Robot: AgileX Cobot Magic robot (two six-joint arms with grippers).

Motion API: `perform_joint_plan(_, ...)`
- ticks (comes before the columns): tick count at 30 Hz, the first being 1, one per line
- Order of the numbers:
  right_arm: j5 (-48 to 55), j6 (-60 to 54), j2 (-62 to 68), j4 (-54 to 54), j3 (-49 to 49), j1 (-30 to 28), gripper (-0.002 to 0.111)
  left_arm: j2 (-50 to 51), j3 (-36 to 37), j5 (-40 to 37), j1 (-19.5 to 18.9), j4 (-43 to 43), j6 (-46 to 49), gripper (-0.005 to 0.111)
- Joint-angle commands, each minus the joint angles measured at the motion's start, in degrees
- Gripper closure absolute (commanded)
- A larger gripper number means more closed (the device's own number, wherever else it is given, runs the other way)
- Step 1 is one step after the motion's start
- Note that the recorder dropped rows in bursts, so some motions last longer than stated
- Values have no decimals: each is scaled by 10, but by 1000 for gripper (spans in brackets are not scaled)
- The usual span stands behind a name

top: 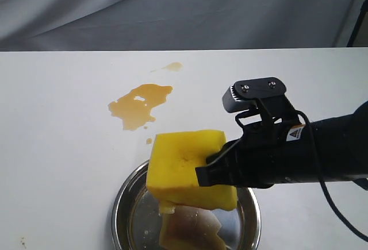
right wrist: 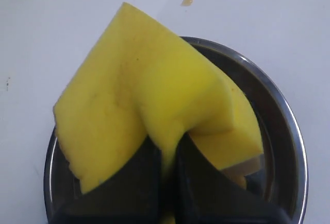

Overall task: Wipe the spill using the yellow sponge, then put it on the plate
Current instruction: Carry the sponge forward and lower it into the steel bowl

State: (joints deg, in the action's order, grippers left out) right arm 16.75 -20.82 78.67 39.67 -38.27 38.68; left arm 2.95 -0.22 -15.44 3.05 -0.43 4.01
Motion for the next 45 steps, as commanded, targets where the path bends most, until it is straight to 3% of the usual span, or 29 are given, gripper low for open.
perform_joint_plan(1, -9, -3, -3, 8, 2, 2, 108, -3, 2, 1, 3, -4, -1, 107)
perform_joint_plan(18, -34, -4, -3, 23, 46, 2, 108, -3, 2, 1, 3, -4, -1, 107)
perform_joint_plan(26, -102, -4, -3, 28, 46, 63, 108, -3, 2, 1, 3, -4, -1, 107)
perform_joint_plan(33, -106, -4, 0, 28, 46, 66, 107, -3, 2, 1, 3, -4, -1, 107)
perform_joint_plan(38, -85, -4, 49, 28, 47, 66, 89, -3, 2, 1, 3, -4, -1, 107)
perform_joint_plan(45, -100, -13, 90, 29, 47, 66, 42, -3, 2, 1, 3, -4, -1, 107)
